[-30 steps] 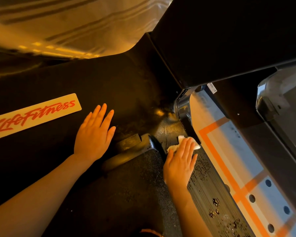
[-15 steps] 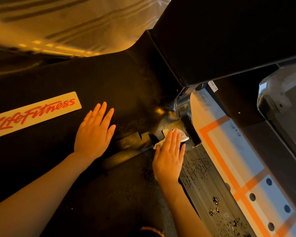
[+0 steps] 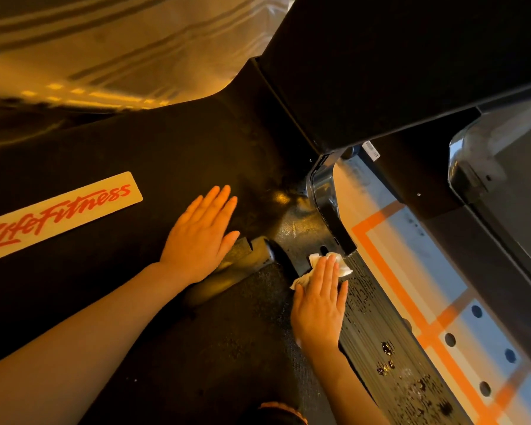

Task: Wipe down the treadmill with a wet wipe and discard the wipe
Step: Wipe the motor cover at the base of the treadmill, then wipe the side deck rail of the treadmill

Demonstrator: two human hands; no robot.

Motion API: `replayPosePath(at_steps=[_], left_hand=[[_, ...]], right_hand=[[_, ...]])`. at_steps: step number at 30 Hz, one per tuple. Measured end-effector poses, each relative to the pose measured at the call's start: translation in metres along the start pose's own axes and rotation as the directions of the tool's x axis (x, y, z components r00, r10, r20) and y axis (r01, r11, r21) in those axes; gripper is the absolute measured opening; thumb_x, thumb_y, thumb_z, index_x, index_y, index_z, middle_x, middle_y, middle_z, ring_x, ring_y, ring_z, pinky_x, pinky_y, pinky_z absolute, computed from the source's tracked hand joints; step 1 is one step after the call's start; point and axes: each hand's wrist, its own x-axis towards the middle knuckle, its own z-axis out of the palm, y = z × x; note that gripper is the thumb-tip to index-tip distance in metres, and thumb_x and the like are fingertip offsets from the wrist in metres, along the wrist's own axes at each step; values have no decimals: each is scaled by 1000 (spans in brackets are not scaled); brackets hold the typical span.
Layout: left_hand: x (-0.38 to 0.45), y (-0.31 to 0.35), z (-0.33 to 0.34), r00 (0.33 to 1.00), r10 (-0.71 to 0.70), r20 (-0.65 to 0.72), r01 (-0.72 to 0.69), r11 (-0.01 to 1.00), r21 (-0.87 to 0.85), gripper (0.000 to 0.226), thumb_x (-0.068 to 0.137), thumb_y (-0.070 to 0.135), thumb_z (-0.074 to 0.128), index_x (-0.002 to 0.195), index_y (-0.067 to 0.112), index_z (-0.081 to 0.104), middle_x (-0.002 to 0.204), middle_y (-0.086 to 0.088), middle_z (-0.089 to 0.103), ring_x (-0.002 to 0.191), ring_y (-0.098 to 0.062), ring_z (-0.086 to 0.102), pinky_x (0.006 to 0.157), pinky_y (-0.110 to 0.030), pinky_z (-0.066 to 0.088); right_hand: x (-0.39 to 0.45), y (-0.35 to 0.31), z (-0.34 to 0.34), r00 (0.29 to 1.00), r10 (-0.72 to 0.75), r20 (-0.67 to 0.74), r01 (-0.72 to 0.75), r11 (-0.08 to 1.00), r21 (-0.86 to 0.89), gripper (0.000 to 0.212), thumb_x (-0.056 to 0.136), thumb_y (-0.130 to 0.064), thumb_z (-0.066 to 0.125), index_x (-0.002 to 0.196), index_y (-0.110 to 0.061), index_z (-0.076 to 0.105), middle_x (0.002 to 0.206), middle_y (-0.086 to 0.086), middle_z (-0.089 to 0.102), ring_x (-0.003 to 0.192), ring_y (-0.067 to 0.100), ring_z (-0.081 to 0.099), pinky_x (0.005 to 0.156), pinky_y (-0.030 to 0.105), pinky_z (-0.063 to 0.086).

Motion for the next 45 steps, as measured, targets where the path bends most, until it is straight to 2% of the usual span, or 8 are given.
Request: replayPosePath(at_steps=[7, 11, 19, 24, 32, 37, 40, 45], left_hand=[[44, 50, 8, 925, 378, 42, -379, 925, 12, 72, 97, 52, 3, 154, 10, 17, 163, -11, 11, 151, -24, 6, 121, -39, 7], [52, 78, 17, 865, 495, 79, -497, 868, 1, 70, 99, 51, 4, 156, 12, 17, 164, -10, 5, 151, -24, -1, 120, -37, -2], [72, 99, 23, 739, 634, 225, -664, 742, 89, 63, 105, 47, 18, 156, 12, 12, 164, -11, 0, 151, -25, -4, 123, -40, 2], [92, 105, 16, 593, 755, 280, -804, 575, 151, 62, 104, 48, 20, 156, 14, 14, 164, -9, 4, 151, -25, 0, 123, -40, 5], [93, 107, 34, 730, 651, 210, -672, 739, 45, 59, 105, 45, 21, 156, 17, 13, 165, -4, 1, 151, -19, -2, 122, -37, 9], [90, 109, 37, 737, 654, 173, -672, 736, 82, 58, 105, 41, 23, 157, 17, 10, 165, -4, -3, 151, -19, -5, 120, -33, 2], [89, 109, 37, 736, 654, 173, -674, 732, 102, 60, 103, 41, 18, 157, 17, 7, 164, -5, -4, 151, -19, -5, 120, -33, -1], [90, 111, 37, 738, 653, 168, -672, 734, 96, 60, 101, 40, 19, 156, 18, 10, 164, -4, -1, 151, -19, -3, 118, -32, -3]], right_hand=[[10, 18, -21, 988, 93, 122, -89, 995, -37, 74, 90, -57, -8, 151, -15, -18, 162, 4, -19, 146, 18, -27, 117, 38, -17], [13, 24, -32, 980, 65, 190, -54, 996, -65, 73, 101, -59, 9, 154, -15, -15, 157, 3, -26, 145, 20, -27, 115, 39, -20], [13, 43, -67, 949, -14, 316, 47, 994, -100, 90, 85, -77, -1, 155, -22, -14, 160, 4, -23, 149, 22, -20, 116, 39, -16], [-3, 53, -83, 929, -42, 369, 94, 988, -124, 78, 99, -61, 22, 155, -19, -13, 158, 2, -25, 149, 22, -18, 113, 36, -14], [-22, 41, -59, 977, 54, 206, -63, 997, 34, 79, 101, -58, 26, 156, -15, -13, 162, 5, -19, 149, 20, -19, 118, 33, -10], [-11, 33, -51, 993, 57, 102, -69, 992, 110, 69, 105, -50, 23, 149, -19, -19, 158, 2, -24, 147, 18, -24, 118, 32, -14], [2, 30, -44, 999, -35, 25, 33, 995, 97, 64, 106, -42, 27, 153, -17, -9, 160, 3, -18, 149, 21, -17, 120, 35, -8], [4, 32, -30, 994, -15, 106, 2, 993, 120, 65, 102, -44, 20, 157, -17, -1, 163, 2, -11, 150, 16, -14, 121, 31, -7]])
